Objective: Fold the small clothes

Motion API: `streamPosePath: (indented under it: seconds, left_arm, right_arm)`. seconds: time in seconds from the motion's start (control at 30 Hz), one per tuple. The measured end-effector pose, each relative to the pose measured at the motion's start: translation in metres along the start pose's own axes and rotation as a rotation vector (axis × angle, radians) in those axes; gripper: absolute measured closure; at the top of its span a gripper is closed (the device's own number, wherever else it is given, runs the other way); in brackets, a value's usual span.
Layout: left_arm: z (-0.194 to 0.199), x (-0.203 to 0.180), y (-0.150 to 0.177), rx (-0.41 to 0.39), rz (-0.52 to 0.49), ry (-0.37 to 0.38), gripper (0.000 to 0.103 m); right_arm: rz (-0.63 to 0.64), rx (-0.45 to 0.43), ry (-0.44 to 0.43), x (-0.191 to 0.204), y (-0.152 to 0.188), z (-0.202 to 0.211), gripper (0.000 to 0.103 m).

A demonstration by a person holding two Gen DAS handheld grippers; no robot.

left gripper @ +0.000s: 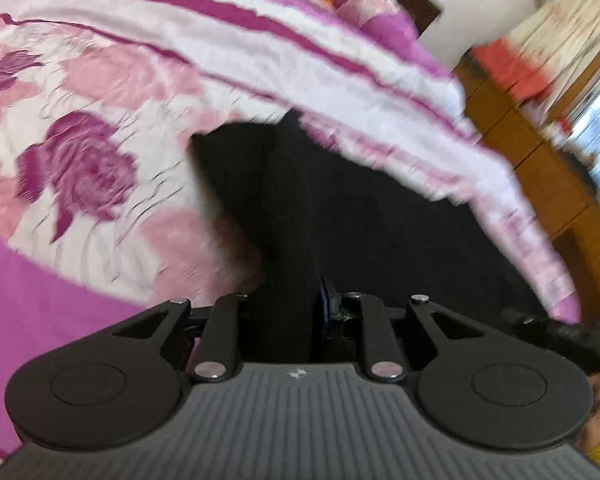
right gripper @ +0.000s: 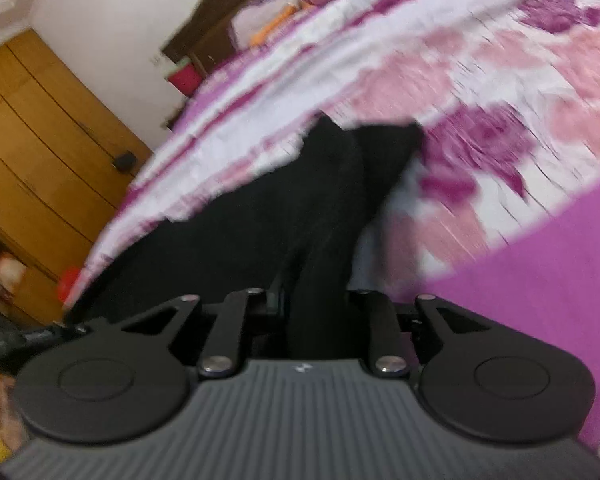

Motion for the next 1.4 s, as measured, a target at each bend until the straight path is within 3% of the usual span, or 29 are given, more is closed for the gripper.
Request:
streamPosePath:
  seconds: [0.1, 0.23, 0.33, 0.4, 0.5, 0.67, 0.93, 0.97, 1.03, 1.2, 1.4]
  left_arm:
    - [0.002, -0.006, 0.005, -0.012, -0.101, -0.109, 0.074]
    - [0.019, -0.011, 0.001, -0.056, -0.185, -0.176, 0.071]
    - [0.034, -0.014, -0.008, -0.099, -0.193, -0.197, 0.071]
    - [0.041, -0.022, -0.013, -0.123, -0.193, -0.184, 0.071]
    - [0.039, -0.036, -0.023, -0.169, -0.194, -0.151, 0.071]
    - [0.001, -0.054, -0.034, -0.229, -0.177, -0.095, 0.071]
    - [-0.077, -0.021, -0.046, -0.205, -0.193, -0.231, 0.071]
    - [-0.080, -0.014, -0.044, -0.205, -0.182, -0.212, 0.071]
    - [-0.083, -0.008, -0.042, -0.220, -0.178, -0.189, 0.071]
    - [-0.085, -0.011, -0.038, -0.232, -0.224, -0.210, 0.070]
    - [-0.067, -0.017, -0.039, -0.230, -0.149, -0.207, 0.066]
  right_arm:
    - [0.035, -0.028, 0.050, -0.005, 0.008, 0.007, 0.068]
    - [0.121, -0.079, 0.141, 0.001, 0.006, 0.031, 0.065]
    - [0.232, -0.156, 0.267, 0.012, -0.002, 0.050, 0.065]
    - [0.269, -0.219, 0.295, 0.019, -0.009, 0.059, 0.065]
    - [0.296, -0.273, 0.239, 0.034, -0.024, 0.059, 0.065]
    - [0.295, -0.218, 0.229, 0.046, -0.037, 0.010, 0.065]
    - [0.362, -0.178, 0.379, 0.030, -0.039, -0.053, 0.068]
    - [0.377, -0.170, 0.409, 0.021, -0.037, -0.061, 0.068]
    - [0.400, -0.192, 0.384, 0.007, -0.034, -0.071, 0.068]
    - [0.381, -0.226, 0.363, 0.002, -0.032, -0.072, 0.066]
    - [0.291, -0.254, 0.311, 0.000, -0.034, -0.055, 0.065]
Point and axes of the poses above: each gripper's, at about its wrist camera, not at the fingertips, and z roughly against the way its jaws point, x to its left, y to its underside, the point moved 4 cm from there along -z, roughly the way its jaws point, and after that the axes turned 2 degrees about y, right-handed, at the moved point
